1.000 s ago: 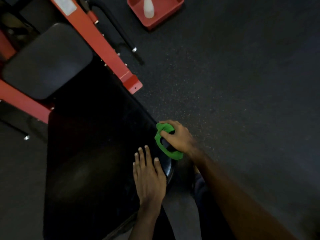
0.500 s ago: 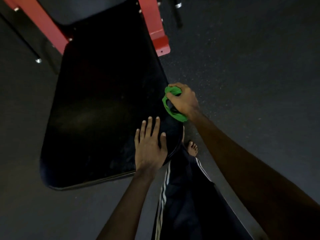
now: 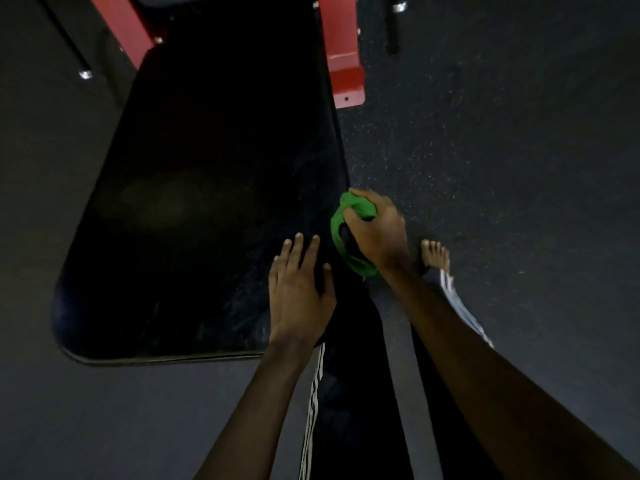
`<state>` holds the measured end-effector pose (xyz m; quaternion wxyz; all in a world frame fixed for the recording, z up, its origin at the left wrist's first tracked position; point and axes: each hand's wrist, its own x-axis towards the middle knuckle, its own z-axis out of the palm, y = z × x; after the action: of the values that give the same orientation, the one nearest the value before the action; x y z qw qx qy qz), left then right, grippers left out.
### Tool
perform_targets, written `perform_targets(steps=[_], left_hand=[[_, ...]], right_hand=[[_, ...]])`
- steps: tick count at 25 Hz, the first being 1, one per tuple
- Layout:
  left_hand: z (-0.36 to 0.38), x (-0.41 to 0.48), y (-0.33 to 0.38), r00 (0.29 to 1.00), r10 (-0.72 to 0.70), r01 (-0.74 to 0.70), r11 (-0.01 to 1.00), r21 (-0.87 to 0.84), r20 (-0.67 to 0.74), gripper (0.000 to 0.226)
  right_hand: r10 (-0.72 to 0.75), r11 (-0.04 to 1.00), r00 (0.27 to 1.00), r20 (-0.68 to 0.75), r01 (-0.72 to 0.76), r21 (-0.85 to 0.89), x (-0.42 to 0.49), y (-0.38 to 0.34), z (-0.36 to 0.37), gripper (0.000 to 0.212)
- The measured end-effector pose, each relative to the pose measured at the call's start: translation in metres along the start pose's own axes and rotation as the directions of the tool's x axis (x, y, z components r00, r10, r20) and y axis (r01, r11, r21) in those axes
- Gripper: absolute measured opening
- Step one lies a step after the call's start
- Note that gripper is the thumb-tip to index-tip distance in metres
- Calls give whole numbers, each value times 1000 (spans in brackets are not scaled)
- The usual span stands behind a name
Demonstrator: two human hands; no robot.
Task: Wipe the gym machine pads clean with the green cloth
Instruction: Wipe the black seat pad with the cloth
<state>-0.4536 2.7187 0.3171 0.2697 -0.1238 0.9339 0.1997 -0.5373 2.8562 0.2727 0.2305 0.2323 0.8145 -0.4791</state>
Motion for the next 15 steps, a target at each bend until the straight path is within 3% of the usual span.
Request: perform_targets(steps=[6,10,15], left_hand=[[14,58,29,989,-138,138,990,14,-50,55],[21,56,43,976,-183,187,982,23,-117,57],[20,58,48,969,-225,231,972,47,-107,62]], right_hand=[[-21,998,995,96,16,59,93,-15,13,36],[-37,986,983,180,6,166,61,4,1,36],[-36,988,991,132,16,153,95,5,17,41]])
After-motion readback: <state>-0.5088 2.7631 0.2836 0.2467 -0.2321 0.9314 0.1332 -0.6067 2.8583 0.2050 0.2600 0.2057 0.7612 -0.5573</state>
